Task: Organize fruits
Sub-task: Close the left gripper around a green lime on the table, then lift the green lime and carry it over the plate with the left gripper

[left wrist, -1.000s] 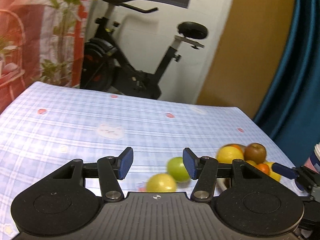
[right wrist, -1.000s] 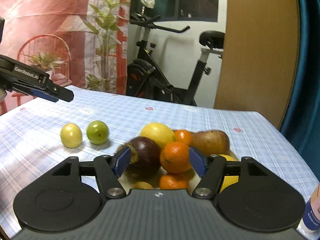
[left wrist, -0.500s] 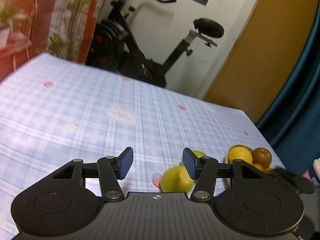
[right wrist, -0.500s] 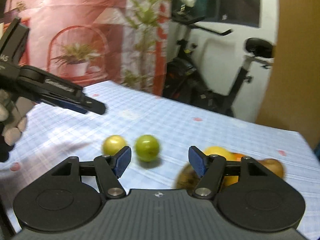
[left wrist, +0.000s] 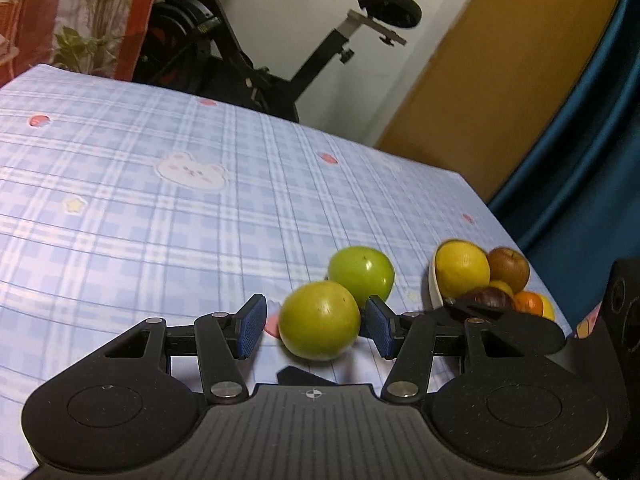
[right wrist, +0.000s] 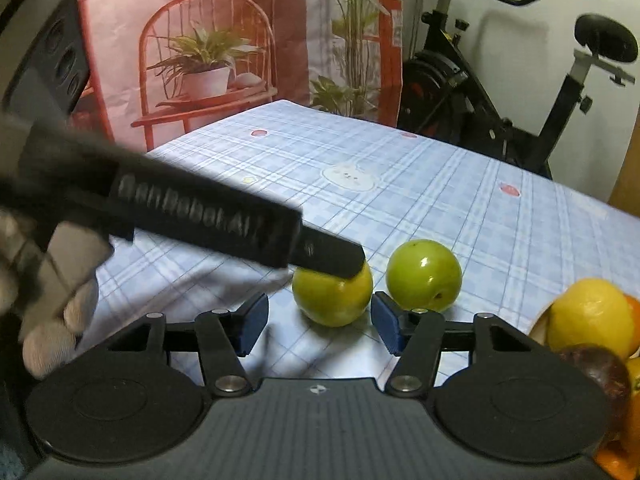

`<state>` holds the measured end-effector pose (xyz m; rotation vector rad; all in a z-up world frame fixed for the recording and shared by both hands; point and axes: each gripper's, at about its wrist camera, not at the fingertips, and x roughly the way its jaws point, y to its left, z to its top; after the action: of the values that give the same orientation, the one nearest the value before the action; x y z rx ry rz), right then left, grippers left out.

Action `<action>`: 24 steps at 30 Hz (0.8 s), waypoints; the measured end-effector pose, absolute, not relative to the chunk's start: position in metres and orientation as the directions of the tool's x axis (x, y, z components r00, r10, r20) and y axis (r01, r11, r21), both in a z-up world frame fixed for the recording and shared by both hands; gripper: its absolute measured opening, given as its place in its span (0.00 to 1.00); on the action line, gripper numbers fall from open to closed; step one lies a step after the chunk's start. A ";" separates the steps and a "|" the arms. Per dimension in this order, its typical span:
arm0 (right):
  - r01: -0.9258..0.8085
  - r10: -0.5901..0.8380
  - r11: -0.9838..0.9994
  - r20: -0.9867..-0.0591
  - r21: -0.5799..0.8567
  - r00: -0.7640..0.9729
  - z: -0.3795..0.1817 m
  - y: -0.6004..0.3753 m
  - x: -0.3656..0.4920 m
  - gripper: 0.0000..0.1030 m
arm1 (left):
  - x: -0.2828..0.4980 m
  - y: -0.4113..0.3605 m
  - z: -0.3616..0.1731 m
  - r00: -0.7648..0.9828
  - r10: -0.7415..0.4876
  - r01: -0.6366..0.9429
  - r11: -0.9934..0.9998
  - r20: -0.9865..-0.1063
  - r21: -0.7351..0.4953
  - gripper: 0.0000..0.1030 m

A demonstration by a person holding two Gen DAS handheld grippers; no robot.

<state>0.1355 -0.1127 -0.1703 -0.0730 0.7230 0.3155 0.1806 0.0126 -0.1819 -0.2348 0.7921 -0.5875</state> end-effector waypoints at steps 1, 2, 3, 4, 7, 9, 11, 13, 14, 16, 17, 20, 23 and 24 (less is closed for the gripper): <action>-0.308 0.261 0.950 -0.663 0.048 0.702 -0.171 -0.113 0.137 0.58 | 0.181 0.012 -0.183 0.550 -0.582 0.414 0.813 -0.599 -0.410 0.53; -0.307 0.261 0.950 -0.664 0.049 0.701 -0.172 -0.113 0.138 0.57 | 0.181 0.011 -0.184 0.546 -0.588 0.421 0.809 -0.597 -0.411 0.53; -0.305 0.259 0.951 -0.665 0.049 0.701 -0.172 -0.113 0.138 0.55 | 0.180 0.011 -0.185 0.549 -0.583 0.423 0.812 -0.599 -0.403 0.51; -0.301 0.255 0.953 -0.665 0.048 0.702 -0.171 -0.114 0.139 0.51 | 0.180 0.011 -0.186 0.550 -0.579 0.424 0.815 -0.602 -0.396 0.48; -0.285 0.255 0.956 -0.661 0.065 0.705 -0.171 -0.119 0.138 0.45 | 0.180 0.013 -0.188 0.541 -0.590 0.422 0.807 -0.599 -0.413 0.48; -0.283 0.263 0.956 -0.659 0.078 0.705 -0.171 -0.121 0.137 0.45 | 0.178 0.011 -0.187 0.542 -0.587 0.426 0.809 -0.602 -0.405 0.48; -0.284 0.263 0.956 -0.660 0.078 0.704 -0.170 -0.121 0.135 0.45 | 0.179 0.009 -0.186 0.541 -0.586 0.433 0.809 -0.603 -0.398 0.48; -0.282 0.265 0.956 -0.657 0.083 0.705 -0.169 -0.122 0.131 0.45 | 0.176 0.008 -0.185 0.536 -0.592 0.442 0.804 -0.602 -0.397 0.48; -0.281 0.266 0.956 -0.654 0.085 0.708 -0.169 -0.124 0.128 0.45 | 0.174 0.007 -0.184 0.535 -0.594 0.446 0.803 -0.601 -0.396 0.48; -0.274 0.268 0.957 -0.648 0.093 0.713 -0.168 -0.125 0.122 0.45 | 0.170 0.006 -0.182 0.535 -0.596 0.454 0.801 -0.599 -0.391 0.48; -0.272 0.269 0.957 -0.645 0.098 0.715 -0.167 -0.127 0.120 0.45 | 0.169 0.005 -0.181 0.536 -0.596 0.458 0.800 -0.598 -0.388 0.48; -0.271 0.266 0.958 -0.636 0.091 0.724 -0.164 -0.128 0.112 0.45 | 0.164 0.002 -0.178 0.538 -0.597 0.466 0.799 -0.595 -0.381 0.48; -0.269 0.266 0.959 -0.630 0.093 0.730 -0.160 -0.131 0.107 0.45 | 0.159 0.000 -0.175 0.543 -0.597 0.472 0.799 -0.591 -0.374 0.48; -0.269 0.266 0.959 -0.626 0.092 0.733 -0.159 -0.131 0.105 0.45 | 0.157 -0.001 -0.173 0.546 -0.596 0.474 0.799 -0.589 -0.369 0.48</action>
<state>0.1055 -0.1312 -0.1593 -0.0051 0.6881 0.2944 0.1569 -0.0008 -0.1731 -0.1739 0.7634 -0.6381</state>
